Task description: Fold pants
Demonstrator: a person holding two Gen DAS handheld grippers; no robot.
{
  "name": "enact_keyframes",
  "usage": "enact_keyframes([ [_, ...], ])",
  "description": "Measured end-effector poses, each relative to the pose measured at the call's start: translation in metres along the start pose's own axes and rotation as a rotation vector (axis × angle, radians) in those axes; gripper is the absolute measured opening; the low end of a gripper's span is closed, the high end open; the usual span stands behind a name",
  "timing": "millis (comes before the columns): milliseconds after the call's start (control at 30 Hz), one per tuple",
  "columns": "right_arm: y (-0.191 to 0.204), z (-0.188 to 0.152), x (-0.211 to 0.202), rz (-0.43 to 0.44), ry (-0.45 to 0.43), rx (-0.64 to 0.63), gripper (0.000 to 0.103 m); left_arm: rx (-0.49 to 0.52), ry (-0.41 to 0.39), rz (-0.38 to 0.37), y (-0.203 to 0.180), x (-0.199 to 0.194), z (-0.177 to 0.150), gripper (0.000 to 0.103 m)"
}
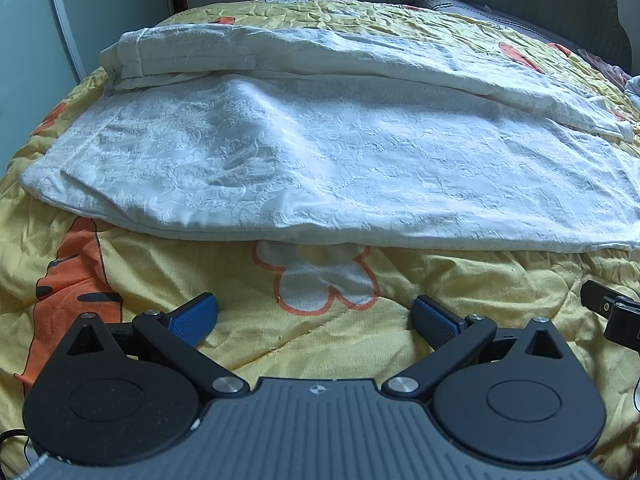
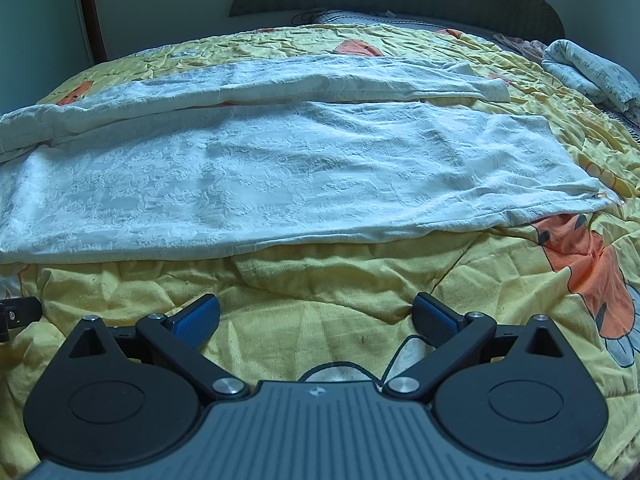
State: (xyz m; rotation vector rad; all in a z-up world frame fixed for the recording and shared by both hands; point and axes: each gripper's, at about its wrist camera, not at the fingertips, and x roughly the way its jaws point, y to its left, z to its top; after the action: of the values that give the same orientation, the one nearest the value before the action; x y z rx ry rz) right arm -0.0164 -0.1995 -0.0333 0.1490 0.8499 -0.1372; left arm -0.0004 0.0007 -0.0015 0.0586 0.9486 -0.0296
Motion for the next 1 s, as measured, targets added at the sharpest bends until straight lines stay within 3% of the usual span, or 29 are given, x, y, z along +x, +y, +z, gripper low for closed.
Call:
enact_keyframes([
  [1000,0.0002,-0.0042,-0.0032,0.001,-0.034,-0.001,0.103,0.006,-0.029,0.000,-0.0001,-0.0039,-0.0050,0.103],
])
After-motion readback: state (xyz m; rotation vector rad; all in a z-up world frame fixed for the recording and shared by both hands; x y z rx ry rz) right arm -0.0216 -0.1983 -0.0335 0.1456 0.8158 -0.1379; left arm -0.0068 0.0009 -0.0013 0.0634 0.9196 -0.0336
